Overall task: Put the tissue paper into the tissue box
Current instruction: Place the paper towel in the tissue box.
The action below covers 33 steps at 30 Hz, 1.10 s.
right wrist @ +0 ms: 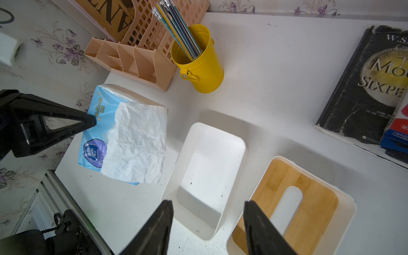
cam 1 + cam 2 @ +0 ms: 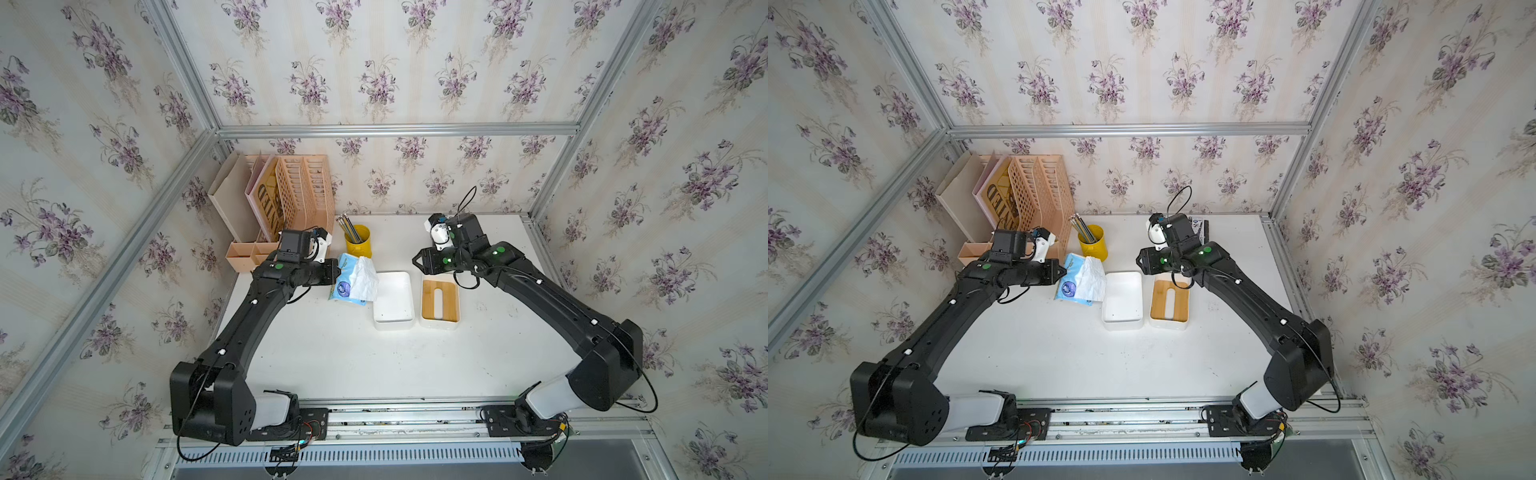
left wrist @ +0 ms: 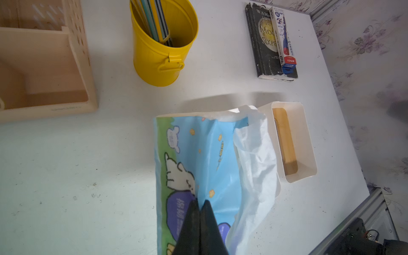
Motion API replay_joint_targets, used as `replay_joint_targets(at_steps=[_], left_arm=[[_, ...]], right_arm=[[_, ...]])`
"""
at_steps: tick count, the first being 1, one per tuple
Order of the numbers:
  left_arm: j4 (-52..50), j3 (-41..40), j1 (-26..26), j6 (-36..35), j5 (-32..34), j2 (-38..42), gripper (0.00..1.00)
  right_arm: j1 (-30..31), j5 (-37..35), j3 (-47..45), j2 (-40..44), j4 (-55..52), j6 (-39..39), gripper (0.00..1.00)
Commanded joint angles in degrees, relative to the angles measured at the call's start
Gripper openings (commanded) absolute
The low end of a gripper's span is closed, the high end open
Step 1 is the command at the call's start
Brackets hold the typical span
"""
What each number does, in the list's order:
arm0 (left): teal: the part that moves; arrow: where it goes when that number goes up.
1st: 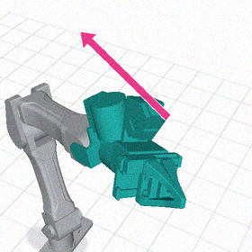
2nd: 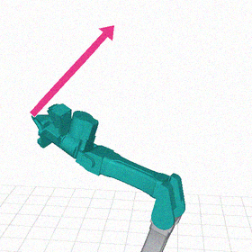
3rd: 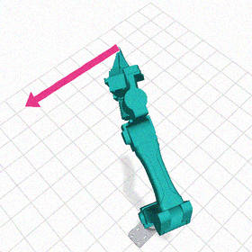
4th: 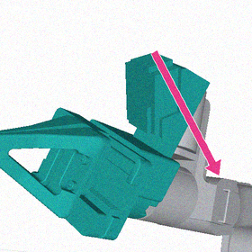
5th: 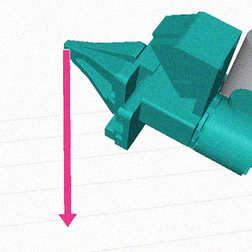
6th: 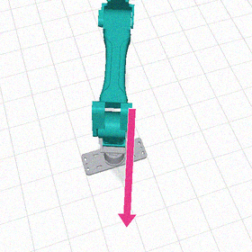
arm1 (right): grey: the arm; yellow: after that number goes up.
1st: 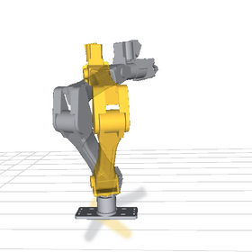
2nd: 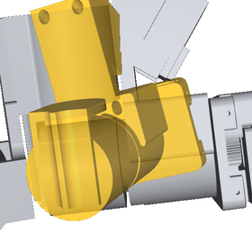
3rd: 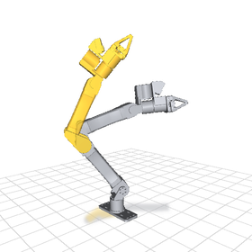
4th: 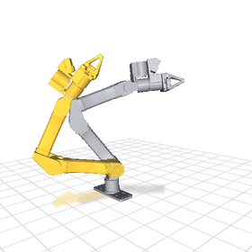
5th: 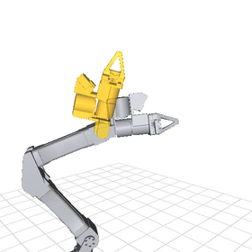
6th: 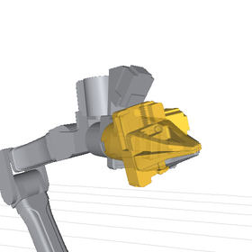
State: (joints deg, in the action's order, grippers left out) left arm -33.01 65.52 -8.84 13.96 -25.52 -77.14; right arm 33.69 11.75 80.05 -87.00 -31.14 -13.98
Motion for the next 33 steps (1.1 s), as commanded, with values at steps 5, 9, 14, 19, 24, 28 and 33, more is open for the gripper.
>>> replay_joint_targets(at_steps=[5, 9, 14, 19, 24, 28, 33], left_arm=[[2.43, 5.48, -5.18, 4.22, 1.7, -3.53, 0.0], [4.5, 6.36, -8.05, 6.39, 2.48, -6.53, 0.0], [6.91, 7.26, -11.31, 8.56, 3.6, -9.51, 0.0], [9.15, 7.03, -13.49, 10.01, 4.61, -11.13, 0.0], [11.35, 6.64, -15.08, 11.3, 4.69, -13.17, 0.0], [12.74, 6.64, -15.93, 11.99, 4.69, -14.94, 0.0], [15.7, 4.15, -16.9, 13.43, 4.69, -15.93, 0.0]], right_arm=[[-0.1, 0.07, -0.32, 0.7, -0.15, -0.61, 0.57], [-0.05, -0.41, -0.51, 1.04, -0.42, -0.28, 0.57], [-0.07, -0.84, -0.07, 1.25, -1.29, 0.18, 0.57], [-0.09, -1.38, -0.16, 1.55, -1.99, 0.77, 0.57], [-0.04, -1.38, -0.16, 1.64, -2.26, 1.07, 0.57], [-0.09, -1.29, 0.23, 1.43, -2.59, 1.28, 0.57], [-0.09, -1.62, 0.81, 1.29, -3.23, 1.72, 0.57]])
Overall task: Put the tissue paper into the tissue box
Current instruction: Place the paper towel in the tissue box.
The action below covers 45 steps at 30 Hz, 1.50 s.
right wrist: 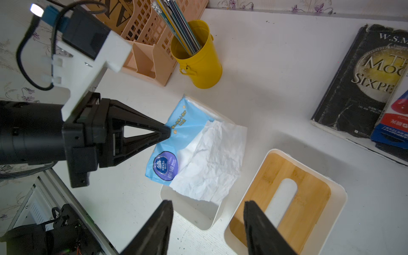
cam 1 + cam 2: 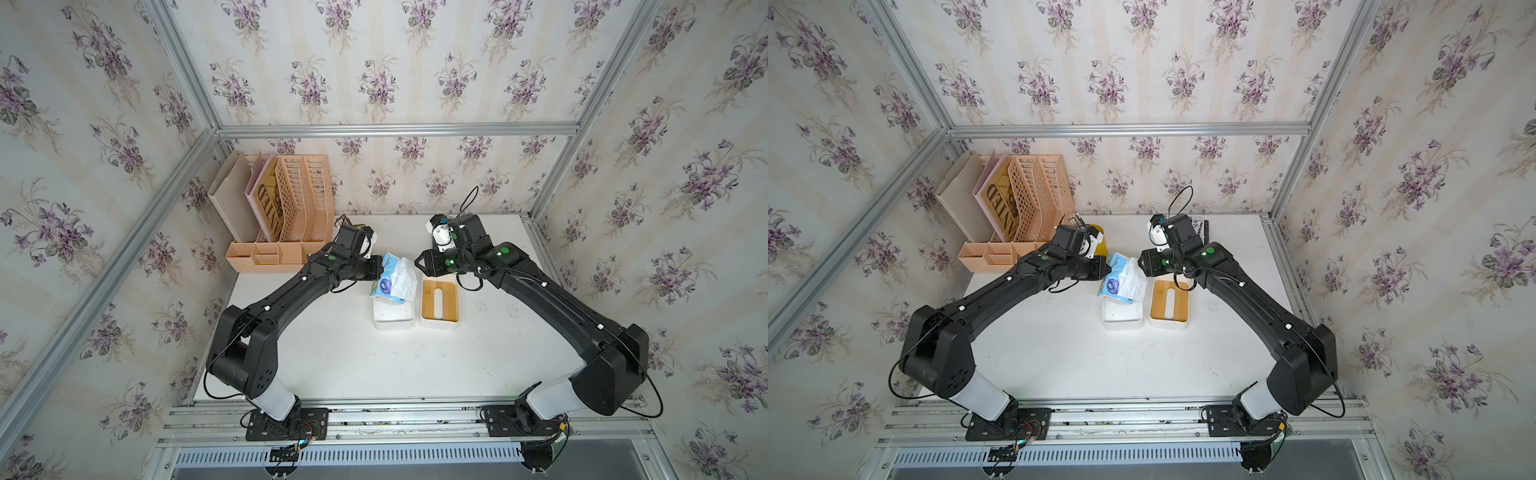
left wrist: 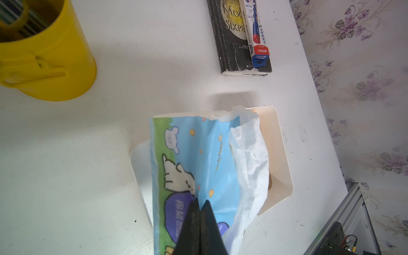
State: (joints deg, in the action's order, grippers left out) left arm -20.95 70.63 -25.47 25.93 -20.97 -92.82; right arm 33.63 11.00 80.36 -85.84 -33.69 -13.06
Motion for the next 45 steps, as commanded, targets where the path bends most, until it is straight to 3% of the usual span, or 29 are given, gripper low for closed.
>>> replay_joint_targets(at_steps=[1, 27, 28, 30, 34, 45], left_arm=[[4.21, -1.64, -0.49, 1.73, 0.14, -0.39, 0.0], [10.14, -7.32, -3.54, 5.73, 0.93, -2.73, 0.0], [10.08, -7.59, -3.58, 5.71, 2.09, -2.66, 0.04], [9.67, -7.97, -3.54, 5.46, 3.22, -2.39, 0.24], [6.98, -7.1, -3.53, 4.23, 5.53, -2.35, 0.4], [5.56, -6.78, -2.93, 2.32, 9.91, 0.66, 0.55]], right_arm=[[-0.03, -0.9, 0.52, 0.01, -0.69, 0.84, 0.57], [0.02, 0.24, -1.25, -0.04, 0.04, 0.95, 0.57], [-0.04, 0.33, -1.34, -0.18, 0.09, 0.86, 0.57], [-0.01, 0.57, -1.52, -0.28, 0.21, 0.84, 0.57], [-0.01, 0.68, -1.83, -0.3, 0.21, 0.87, 0.57], [0.03, 1.96, -2.69, -2.09, -0.44, 1.01, 0.57]])
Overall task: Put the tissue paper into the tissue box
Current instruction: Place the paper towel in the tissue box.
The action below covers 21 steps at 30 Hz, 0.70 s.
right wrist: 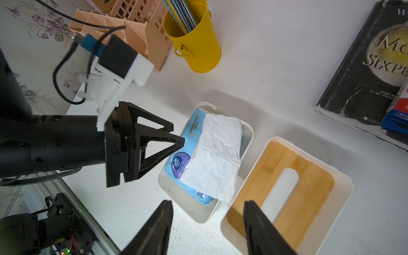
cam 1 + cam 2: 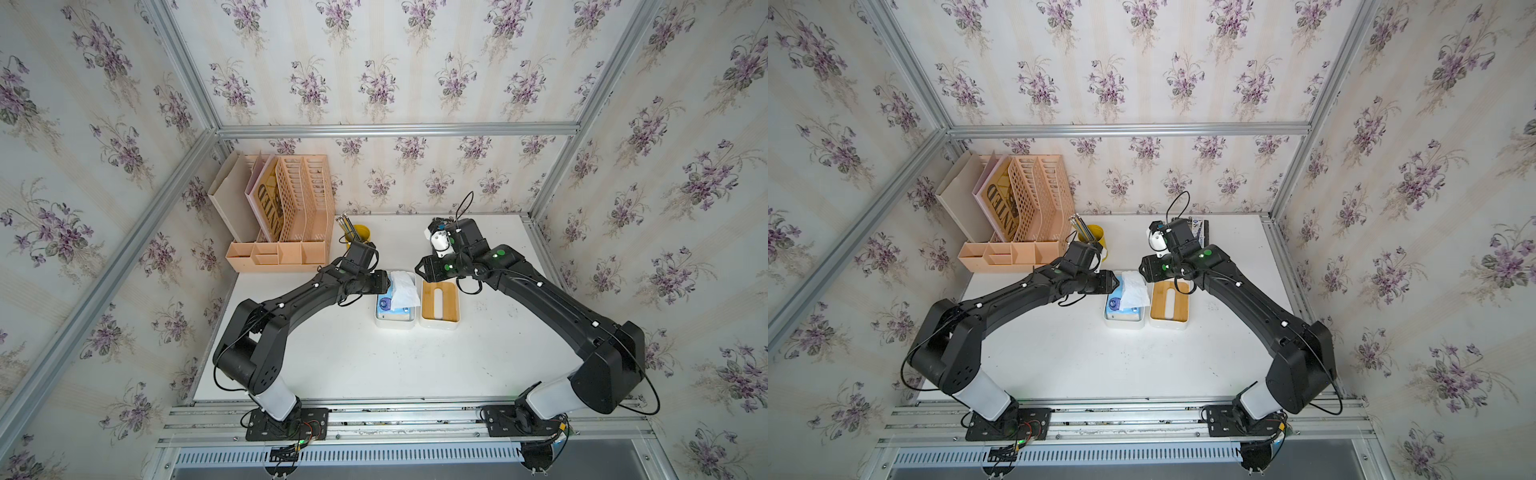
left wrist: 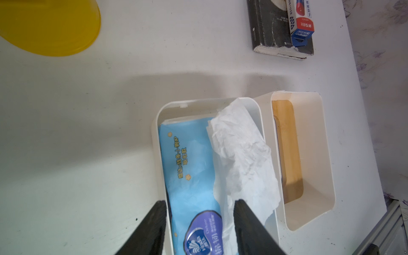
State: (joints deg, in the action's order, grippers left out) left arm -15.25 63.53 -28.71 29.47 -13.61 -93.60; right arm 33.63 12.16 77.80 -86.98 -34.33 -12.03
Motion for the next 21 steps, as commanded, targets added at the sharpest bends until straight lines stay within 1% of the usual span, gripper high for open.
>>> replay_joint_targets(at_steps=[1, 3, 4, 7, 12, 21], left_arm=[[-0.45, 0.62, 0.62, -1.46, 2.79, 2.03, 0.55], [-1.98, 1.67, 1.42, -2.55, 2.37, 2.45, 0.54], [-3.42, 2.61, 1.91, -3.46, 2.28, 2.46, 0.58], [-5.93, 3.72, 3.82, -5.29, 1.64, 2.76, 0.59], [-5.58, 2.82, 6.78, -6.29, -0.69, 3.47, 0.59], [-5.53, 1.02, 8.71, -7.63, -1.11, 4.7, 0.59]], right_arm=[[-0.01, 0.48, -0.21, -1.52, -0.16, 0.01, 0.58], [0.06, -0.43, -0.07, -2.59, -1.18, 0.4, 0.58], [0.12, -1.0, -0.08, -3.17, -1.72, 0.61, 0.58], [0.31, -2.69, -1.07, -4.51, -2.15, 0.96, 0.58], [2.08, -3.74, -2.65, -7.11, -0.13, 0.26, 0.57], [4.68, -5.54, 0.01, -13.83, 1.45, -0.58, 0.56]])
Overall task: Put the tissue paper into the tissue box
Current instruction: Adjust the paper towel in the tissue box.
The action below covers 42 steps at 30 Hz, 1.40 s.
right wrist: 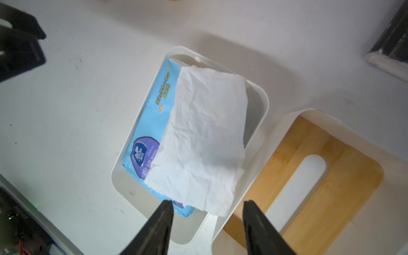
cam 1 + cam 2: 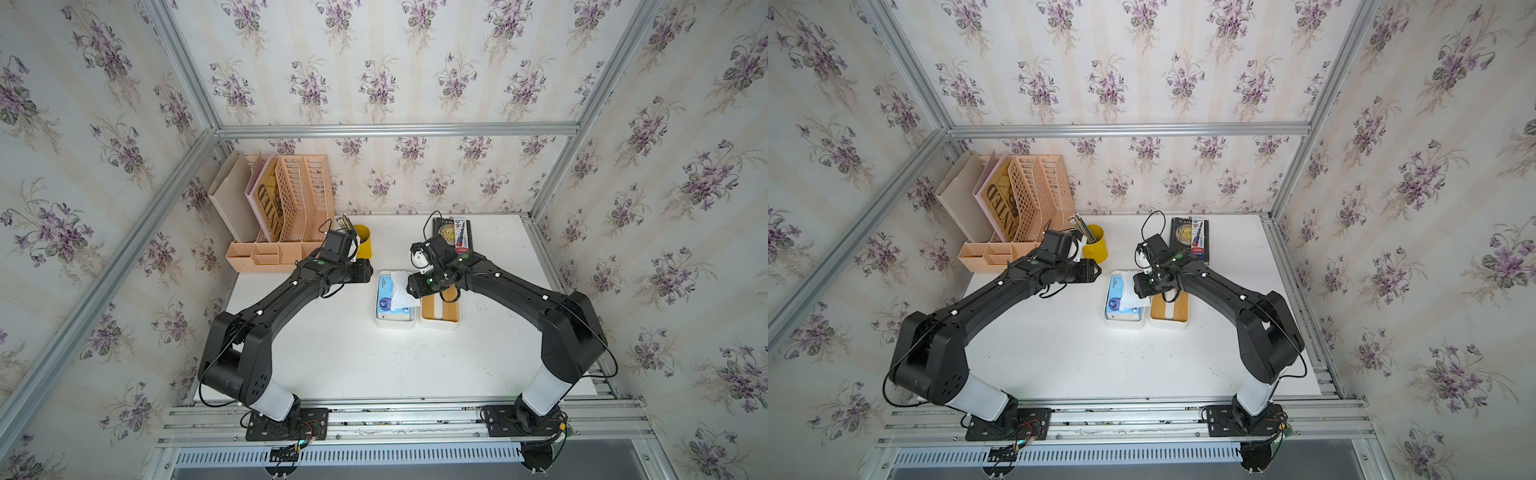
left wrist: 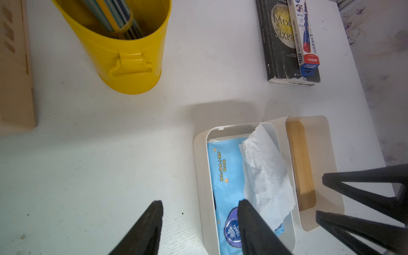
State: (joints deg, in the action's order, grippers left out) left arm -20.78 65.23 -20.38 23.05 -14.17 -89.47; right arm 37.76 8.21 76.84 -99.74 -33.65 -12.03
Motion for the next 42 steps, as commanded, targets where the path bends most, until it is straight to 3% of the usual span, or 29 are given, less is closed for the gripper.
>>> replay_joint_targets(at_steps=[1, 20, 42], left_arm=[[0.33, -1.05, 0.53, -1.16, -0.72, 0.77, 0.59], [2.05, -4.24, 2.11, -0.8, -1.64, 2.81, 0.58], [1.27, -5.51, 3.32, -1.45, -1.65, 4.81, 0.58]], right_arm=[[0.78, -1.78, 1.24, -1.7, 0.71, -0.59, 0.56], [4.42, 3.84, 8.26, -9.19, 2.77, -2.73, 0.56], [5.13, 10.56, 8.86, -12.99, 7.41, -4.93, 0.54]])
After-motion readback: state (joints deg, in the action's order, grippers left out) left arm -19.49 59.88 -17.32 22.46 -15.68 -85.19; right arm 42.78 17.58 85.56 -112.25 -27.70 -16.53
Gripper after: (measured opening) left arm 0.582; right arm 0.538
